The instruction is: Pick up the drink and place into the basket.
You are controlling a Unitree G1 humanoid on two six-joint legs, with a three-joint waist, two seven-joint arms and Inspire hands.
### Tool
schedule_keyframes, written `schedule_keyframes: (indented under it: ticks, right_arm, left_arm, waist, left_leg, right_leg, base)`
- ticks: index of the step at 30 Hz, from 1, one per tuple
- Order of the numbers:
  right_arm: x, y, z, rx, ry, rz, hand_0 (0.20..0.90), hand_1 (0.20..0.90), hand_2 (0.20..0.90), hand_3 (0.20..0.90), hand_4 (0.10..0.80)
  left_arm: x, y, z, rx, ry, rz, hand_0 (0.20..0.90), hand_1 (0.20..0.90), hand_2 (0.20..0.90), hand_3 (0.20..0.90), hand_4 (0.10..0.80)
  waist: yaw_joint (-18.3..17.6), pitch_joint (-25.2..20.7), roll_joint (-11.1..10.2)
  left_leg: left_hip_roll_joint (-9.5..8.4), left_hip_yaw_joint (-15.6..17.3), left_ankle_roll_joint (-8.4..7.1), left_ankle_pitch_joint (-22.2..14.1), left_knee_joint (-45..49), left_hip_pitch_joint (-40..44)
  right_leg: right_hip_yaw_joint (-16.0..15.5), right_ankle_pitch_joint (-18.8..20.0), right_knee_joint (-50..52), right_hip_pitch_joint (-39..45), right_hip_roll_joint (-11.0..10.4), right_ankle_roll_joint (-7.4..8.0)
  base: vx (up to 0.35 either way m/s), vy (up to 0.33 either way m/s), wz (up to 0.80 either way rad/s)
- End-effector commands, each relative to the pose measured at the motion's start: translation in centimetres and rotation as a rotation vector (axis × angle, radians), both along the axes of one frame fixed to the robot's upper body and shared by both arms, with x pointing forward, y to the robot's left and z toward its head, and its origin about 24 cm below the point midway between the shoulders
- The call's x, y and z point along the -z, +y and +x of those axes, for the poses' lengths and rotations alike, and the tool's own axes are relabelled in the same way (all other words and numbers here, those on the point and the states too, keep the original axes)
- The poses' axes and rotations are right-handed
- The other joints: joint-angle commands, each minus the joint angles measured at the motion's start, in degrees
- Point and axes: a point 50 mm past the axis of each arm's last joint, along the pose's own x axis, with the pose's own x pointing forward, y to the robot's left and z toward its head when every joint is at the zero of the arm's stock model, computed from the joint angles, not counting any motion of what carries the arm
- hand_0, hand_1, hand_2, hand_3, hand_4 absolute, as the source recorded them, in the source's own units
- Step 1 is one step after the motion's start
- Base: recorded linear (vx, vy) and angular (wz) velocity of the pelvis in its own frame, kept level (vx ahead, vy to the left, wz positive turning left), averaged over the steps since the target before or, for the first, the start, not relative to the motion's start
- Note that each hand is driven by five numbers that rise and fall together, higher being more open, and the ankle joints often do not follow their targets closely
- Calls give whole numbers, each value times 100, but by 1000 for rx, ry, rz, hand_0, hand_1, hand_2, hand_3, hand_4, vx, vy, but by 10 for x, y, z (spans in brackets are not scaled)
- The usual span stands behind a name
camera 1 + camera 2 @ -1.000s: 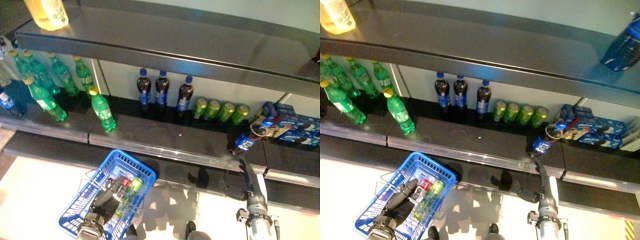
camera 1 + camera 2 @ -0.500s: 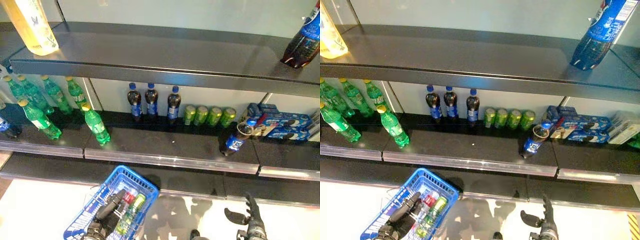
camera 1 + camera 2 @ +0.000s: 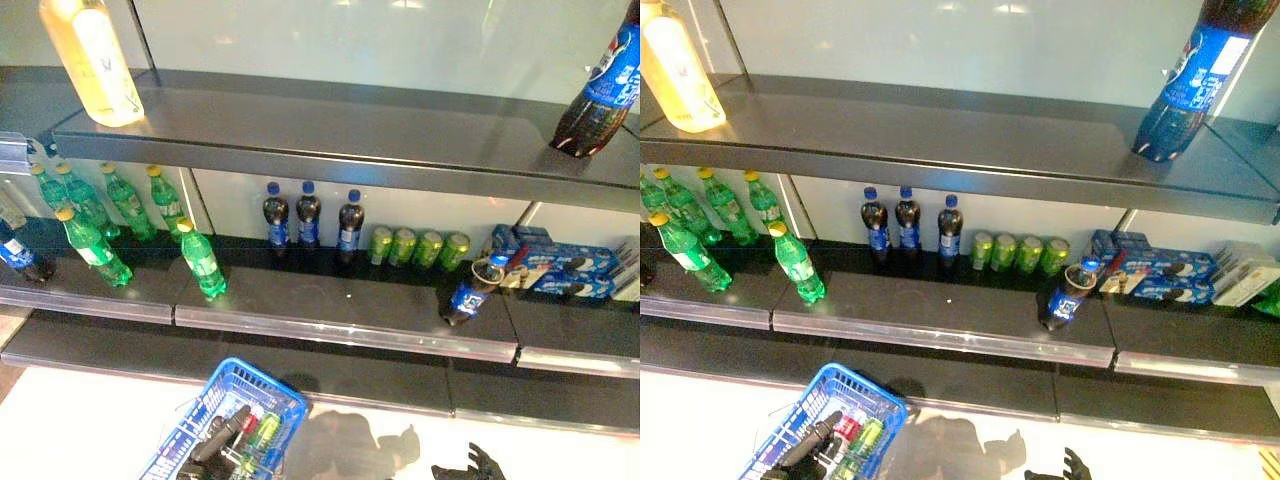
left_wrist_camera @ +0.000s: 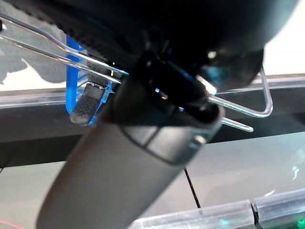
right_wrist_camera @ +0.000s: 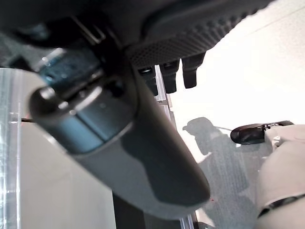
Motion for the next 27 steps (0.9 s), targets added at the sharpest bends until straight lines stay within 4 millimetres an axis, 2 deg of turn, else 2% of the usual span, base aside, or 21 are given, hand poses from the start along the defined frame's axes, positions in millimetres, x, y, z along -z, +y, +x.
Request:
schedule_keyframes:
  ticks: [1, 6, 11, 27]
  right_arm:
    - [-11, -20, 29, -29, -67, -40, 900, 900, 900, 900, 800]
    - [-8, -19, 27, -41, -37, -18, 900, 900, 900, 900, 800]
    - [-7, -19, 27, -53, -27, -16, 900, 900, 900, 900, 800]
    - [-6, -18, 28, -63, -25, -2, 900, 900, 900, 900, 800]
  left_arm:
    - [-34, 4, 73, 90, -367, 44, 300, 300, 300, 200, 100]
    - [-22, 10, 57, 82, -257, 82, 300, 300, 300, 200, 100]
    - [-19, 13, 50, 81, -225, 90, 300, 300, 300, 200, 100]
    - [-14, 11, 45, 103, -195, 96, 300, 300, 300, 200, 100]
  waist:
    - [231, -45, 274]
    - [243, -73, 246]
    - [254, -73, 228]
    - [292, -33, 172]
  left_leg:
    - [-291, -299, 354, -465, 77, 256]
    - [-286, -294, 340, -469, 76, 286]
    - [-287, -300, 342, -481, 94, 305]
    - [-287, -351, 364, -492, 107, 324]
  right_leg:
    - [-489, 248, 509, 30, -152, 174]
    - [-554, 242, 517, 54, -181, 177]
    - [-563, 240, 574, 44, -192, 176]
    - [-532, 227, 637, 24, -178, 171]
  base:
    - [43, 4, 0]
    - [6, 3, 0]
    - [0, 0, 0]
    - [-2, 1, 1]
